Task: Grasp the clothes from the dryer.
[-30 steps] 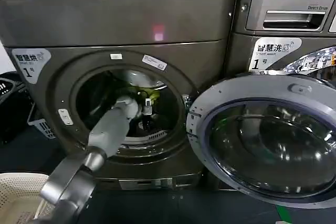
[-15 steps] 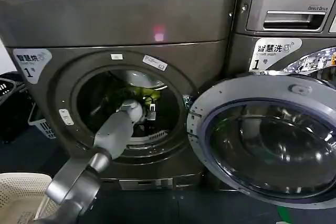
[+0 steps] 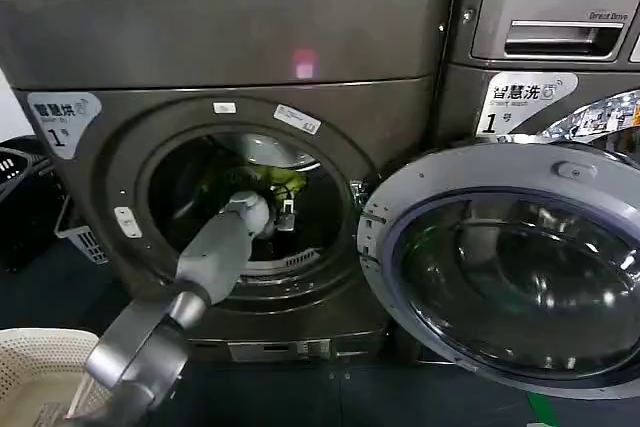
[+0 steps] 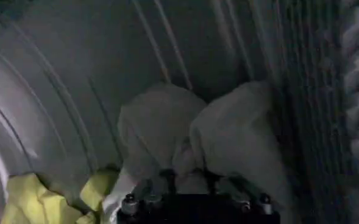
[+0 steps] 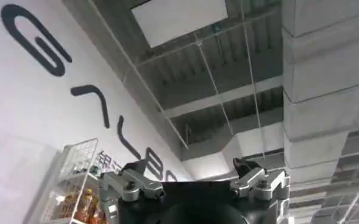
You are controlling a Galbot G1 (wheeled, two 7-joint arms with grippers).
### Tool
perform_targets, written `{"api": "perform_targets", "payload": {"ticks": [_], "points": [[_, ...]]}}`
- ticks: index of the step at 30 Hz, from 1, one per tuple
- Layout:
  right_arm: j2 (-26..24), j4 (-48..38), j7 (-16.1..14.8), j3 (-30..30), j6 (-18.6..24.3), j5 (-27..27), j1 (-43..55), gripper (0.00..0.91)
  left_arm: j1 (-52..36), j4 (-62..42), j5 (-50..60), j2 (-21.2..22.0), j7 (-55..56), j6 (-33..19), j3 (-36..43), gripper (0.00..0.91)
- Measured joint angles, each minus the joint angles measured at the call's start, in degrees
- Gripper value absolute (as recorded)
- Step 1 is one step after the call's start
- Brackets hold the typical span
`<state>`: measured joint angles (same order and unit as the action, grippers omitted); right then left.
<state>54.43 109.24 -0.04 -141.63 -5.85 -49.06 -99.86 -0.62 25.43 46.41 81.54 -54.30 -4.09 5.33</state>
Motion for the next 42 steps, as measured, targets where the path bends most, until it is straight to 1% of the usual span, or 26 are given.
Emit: {"api": "perform_targets", "payload": {"ticks": [11, 19, 25, 33, 42], "points": [[0.08, 0.10, 0.06, -0.48, 0.09, -0.14, -0.34, 0.907, 0.91, 0.94, -1.69, -0.82, -0.45, 0.10, -1.51, 0.000], [0.51, 0.56, 0.26, -0.14, 0.24, -0.09, -0.11, 0.907, 4.12, 6.52, -6.40, -2.48, 3.49, 1.93, -7.63, 0.000], [0.82, 1.45, 0.46, 0.58, -0.01, 0.07, 0.34, 0.907, 9.21, 13.78, -12.48, -3.74, 11.31, 3.96, -13.63, 0.000], [0.80, 1.61, 0.26, 0.55, 0.29, 0.15, 0.23, 0.907, 18.66, 26.93, -23.93, -3.27, 24.85, 6.84, -21.49, 0.000], [0.82, 2.55, -0.37, 0.52, 1.41, 4.99, -0.33, 0.907, 27.12, 39.06, -36.43, -1.35, 40.22, 6.21, -27.07, 0.000]]}}
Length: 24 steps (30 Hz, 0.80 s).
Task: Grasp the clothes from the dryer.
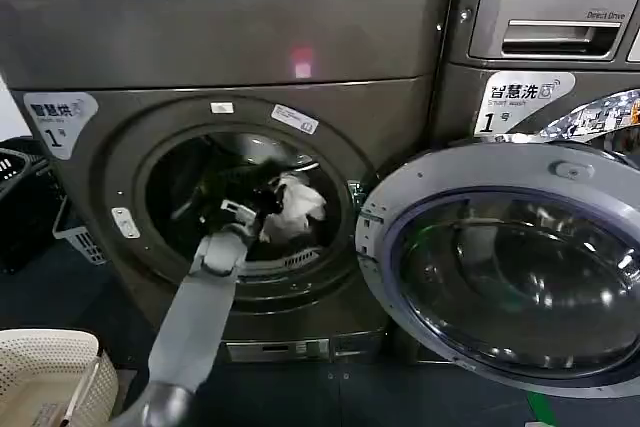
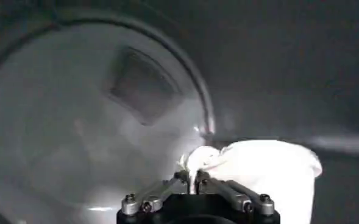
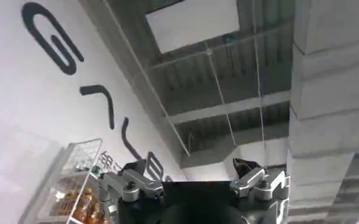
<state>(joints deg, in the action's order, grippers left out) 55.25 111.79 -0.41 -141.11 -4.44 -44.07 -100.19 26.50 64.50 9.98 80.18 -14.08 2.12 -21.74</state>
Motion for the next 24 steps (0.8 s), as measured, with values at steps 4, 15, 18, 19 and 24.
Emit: {"api": "perform_targets", "payload": {"ticks": [4, 15, 18, 19, 24], "points": [[-0.05, 0.11, -0.29, -0.50, 1.10, 2.33, -0.40, 0.907, 3.38, 4.37, -4.60, 0.97, 5.69, -1.65, -1.91, 0.000], [-0.61, -1.43, -0.70, -2.09, 3.28, 2.81, -1.16, 0.907, 11.11, 14.27, -11.52, 2.32, 15.48, -6.97, -4.60, 0.000], [-0.74, -1.85, -0.74, -2.57, 3.87, 2.25, -1.49, 0.907, 11.89, 16.28, -12.09, 2.64, 16.50, -7.57, -4.61, 0.000], [-0.79, -1.97, -0.73, -2.70, 4.08, 2.08, -1.58, 0.907, 12.13, 16.91, -12.25, 2.75, 16.78, -7.76, -4.64, 0.000], [-0.86, -2.48, -0.73, -3.57, 4.77, 1.23, -2.14, 0.907, 13.25, 19.02, -12.82, 2.81, 17.79, -8.39, -4.82, 0.000]]}}
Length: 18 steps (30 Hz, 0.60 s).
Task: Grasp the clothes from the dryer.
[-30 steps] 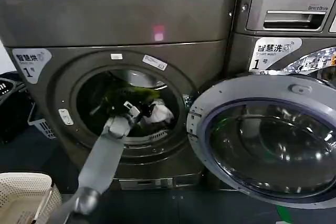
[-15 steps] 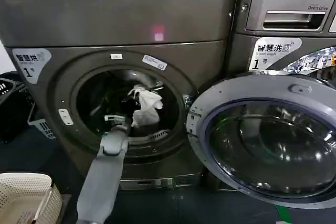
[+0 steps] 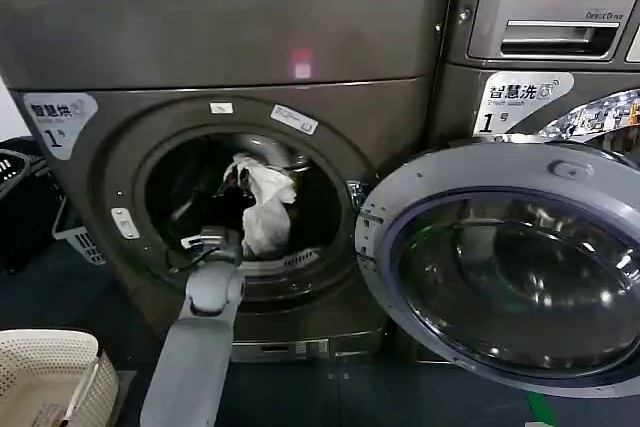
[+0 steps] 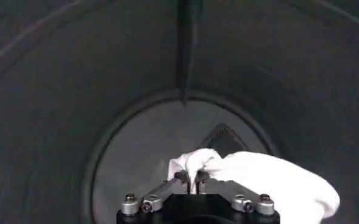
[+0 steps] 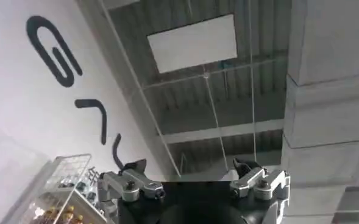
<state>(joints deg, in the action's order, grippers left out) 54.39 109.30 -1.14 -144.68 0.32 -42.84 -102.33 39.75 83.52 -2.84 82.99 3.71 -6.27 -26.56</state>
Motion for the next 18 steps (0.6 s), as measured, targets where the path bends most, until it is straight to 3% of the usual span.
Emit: {"api": "perform_targets", "payload": {"ticks": [18], "points": [[-0.17, -0.05, -0.28, -1.90, -1.48, -1.21, -0.28, 0.907, 0.85, 3.87, -1.32, -0.05, 0.21, 0.00, 0.64, 0.000]]}}
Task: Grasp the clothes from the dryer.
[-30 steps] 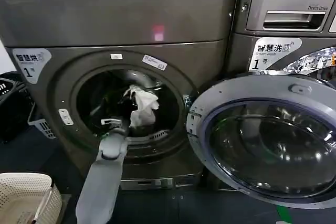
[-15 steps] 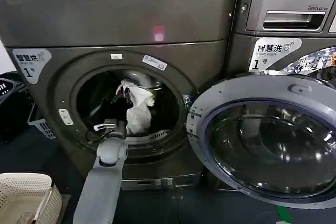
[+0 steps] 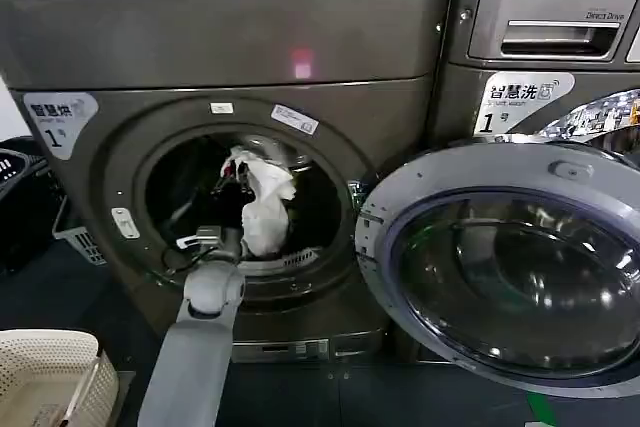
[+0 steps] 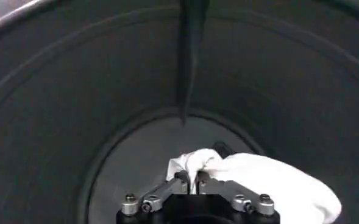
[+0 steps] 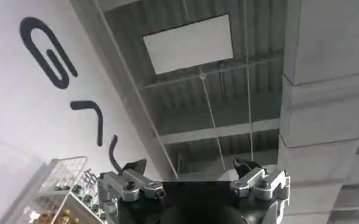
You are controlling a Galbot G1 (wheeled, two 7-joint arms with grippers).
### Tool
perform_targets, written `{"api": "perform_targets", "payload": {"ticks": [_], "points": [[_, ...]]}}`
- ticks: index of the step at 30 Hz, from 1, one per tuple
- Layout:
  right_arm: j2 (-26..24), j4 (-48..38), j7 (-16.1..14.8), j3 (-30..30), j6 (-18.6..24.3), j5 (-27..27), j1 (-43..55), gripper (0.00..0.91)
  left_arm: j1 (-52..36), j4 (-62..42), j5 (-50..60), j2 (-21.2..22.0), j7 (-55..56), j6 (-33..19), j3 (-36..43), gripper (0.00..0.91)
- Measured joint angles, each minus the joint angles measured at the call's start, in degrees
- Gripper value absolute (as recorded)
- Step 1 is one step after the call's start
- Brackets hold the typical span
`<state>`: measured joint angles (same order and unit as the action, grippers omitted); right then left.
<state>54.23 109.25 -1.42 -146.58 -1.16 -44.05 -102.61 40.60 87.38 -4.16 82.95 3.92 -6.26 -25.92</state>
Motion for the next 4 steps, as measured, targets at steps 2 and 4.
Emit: {"api": "perform_targets", "payload": {"ticks": [2, 4], "points": [[0.00, 0.13, 0.07, 0.00, -0.17, -0.19, 0.00, 0.907, -0.05, 0.19, -0.02, -0.01, -0.08, 0.01, 0.30, 0.000], [-0.02, 0.09, 0.05, -0.08, -0.28, -0.22, -0.12, 0.907, -0.22, 0.20, 0.01, -0.04, -0.15, -0.04, 0.55, 0.000]]}}
